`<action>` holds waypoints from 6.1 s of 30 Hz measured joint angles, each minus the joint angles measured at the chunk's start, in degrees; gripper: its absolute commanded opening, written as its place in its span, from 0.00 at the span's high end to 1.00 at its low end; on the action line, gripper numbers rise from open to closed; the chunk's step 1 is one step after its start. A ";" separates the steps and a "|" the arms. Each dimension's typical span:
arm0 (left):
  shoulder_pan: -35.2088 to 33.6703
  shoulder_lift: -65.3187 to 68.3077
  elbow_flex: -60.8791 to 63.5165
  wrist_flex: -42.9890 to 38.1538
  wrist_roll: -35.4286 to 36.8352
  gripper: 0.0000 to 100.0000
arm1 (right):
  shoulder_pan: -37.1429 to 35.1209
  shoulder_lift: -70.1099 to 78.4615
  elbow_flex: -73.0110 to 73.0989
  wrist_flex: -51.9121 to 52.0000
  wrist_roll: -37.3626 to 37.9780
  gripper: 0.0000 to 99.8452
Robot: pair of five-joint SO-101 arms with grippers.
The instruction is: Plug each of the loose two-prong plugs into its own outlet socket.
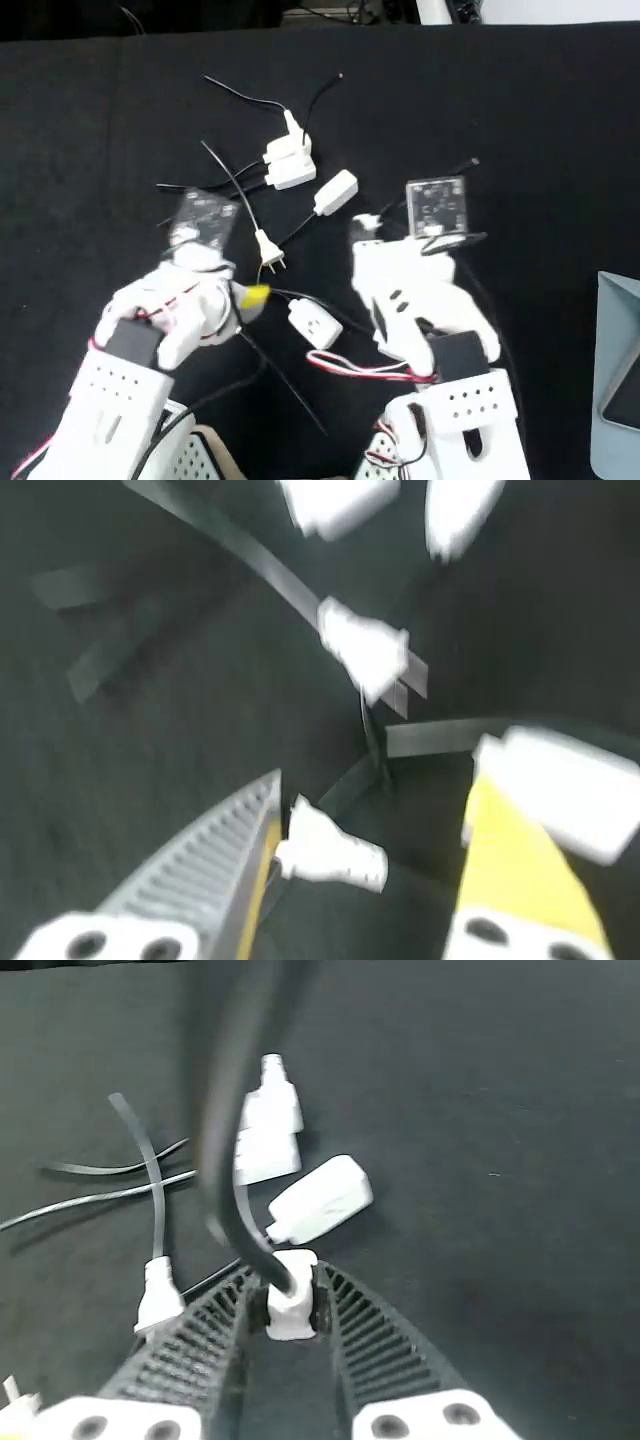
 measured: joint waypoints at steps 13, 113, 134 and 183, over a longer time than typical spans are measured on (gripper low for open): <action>10.90 29.71 -12.66 -0.53 -6.51 0.67 | 6.15 0.00 0.00 0.00 0.00 0.99; -12.57 27.87 -15.47 -2.20 -27.16 0.80 | 8.62 0.00 0.00 0.00 0.53 0.99; -14.33 71.12 -34.64 -5.71 -25.67 0.97 | 8.62 0.00 0.00 0.00 0.53 0.99; -21.27 -24.44 17.49 -2.02 -43.87 0.71 | 8.53 0.00 0.00 0.00 0.53 0.99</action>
